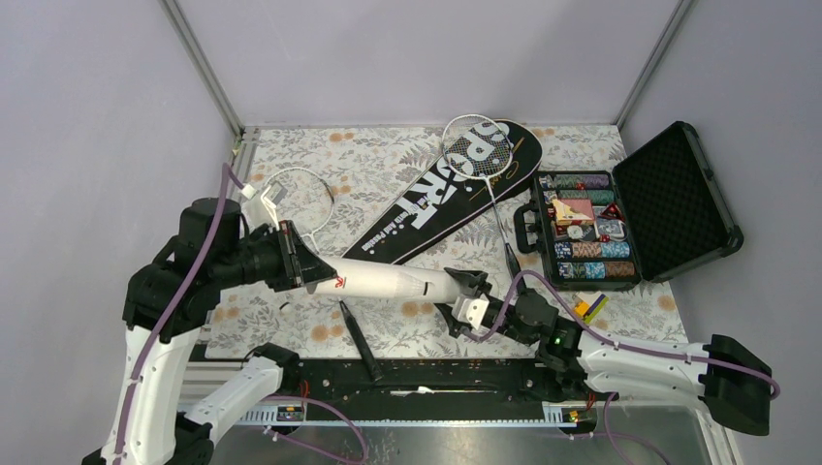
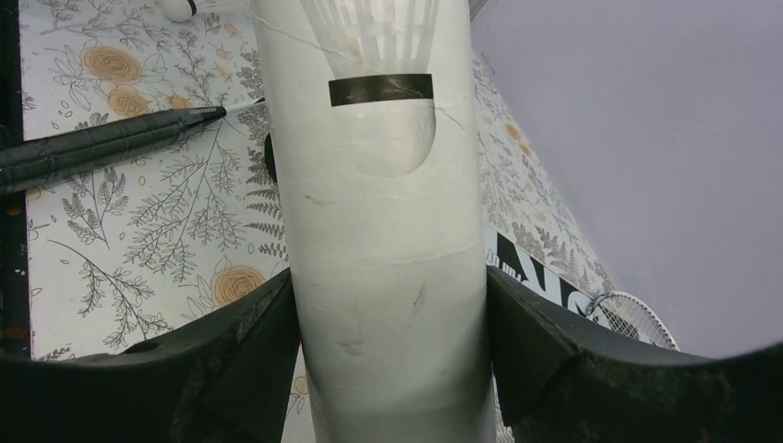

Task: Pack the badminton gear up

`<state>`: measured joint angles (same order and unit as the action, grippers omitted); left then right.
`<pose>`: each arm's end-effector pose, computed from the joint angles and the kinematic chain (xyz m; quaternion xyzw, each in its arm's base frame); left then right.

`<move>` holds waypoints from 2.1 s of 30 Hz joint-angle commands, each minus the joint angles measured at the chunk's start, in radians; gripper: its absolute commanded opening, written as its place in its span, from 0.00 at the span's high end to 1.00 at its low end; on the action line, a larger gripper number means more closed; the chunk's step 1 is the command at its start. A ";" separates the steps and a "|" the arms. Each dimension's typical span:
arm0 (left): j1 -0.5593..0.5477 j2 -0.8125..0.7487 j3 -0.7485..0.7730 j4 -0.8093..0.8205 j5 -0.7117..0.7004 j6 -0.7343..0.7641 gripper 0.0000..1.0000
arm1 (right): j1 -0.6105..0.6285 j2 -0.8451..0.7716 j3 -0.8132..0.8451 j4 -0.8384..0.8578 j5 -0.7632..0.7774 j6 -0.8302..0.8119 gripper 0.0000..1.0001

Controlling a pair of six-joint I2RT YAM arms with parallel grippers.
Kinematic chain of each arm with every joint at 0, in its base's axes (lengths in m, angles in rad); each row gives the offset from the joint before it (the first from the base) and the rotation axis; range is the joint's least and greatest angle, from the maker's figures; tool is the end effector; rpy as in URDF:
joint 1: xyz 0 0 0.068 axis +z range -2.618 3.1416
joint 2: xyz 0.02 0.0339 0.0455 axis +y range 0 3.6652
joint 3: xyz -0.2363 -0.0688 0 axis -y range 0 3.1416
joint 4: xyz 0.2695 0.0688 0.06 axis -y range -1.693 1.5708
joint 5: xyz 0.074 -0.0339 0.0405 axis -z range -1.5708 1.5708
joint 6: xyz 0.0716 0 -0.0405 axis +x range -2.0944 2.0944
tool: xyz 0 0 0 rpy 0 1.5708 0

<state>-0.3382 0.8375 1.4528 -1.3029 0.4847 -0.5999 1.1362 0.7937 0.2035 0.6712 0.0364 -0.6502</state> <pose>0.1337 -0.0824 0.4064 -0.0128 0.8835 -0.3811 0.2720 0.1104 0.2317 0.1936 -0.5197 0.4353 0.1649 0.7164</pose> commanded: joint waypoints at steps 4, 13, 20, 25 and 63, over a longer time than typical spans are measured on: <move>0.004 -0.022 0.019 0.081 0.092 -0.057 1.00 | 0.000 0.050 0.086 0.052 -0.030 0.008 0.43; 0.004 -0.057 -0.075 0.153 0.191 -0.123 1.00 | -0.001 0.179 0.202 -0.011 -0.136 -0.015 0.07; 0.004 -0.056 -0.083 0.153 0.196 -0.123 1.00 | 0.001 0.275 0.268 -0.030 -0.181 -0.012 0.14; 0.004 -0.070 -0.050 0.165 0.169 -0.147 0.88 | 0.000 0.298 0.261 0.033 -0.102 0.019 0.39; 0.414 0.557 -0.158 0.357 -0.368 0.304 0.25 | -0.001 -0.394 0.074 -0.084 0.074 0.133 0.57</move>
<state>0.0124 1.3121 1.2728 -1.0721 0.0071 -0.3305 1.1358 0.4431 0.2417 0.5941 0.1558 -0.5396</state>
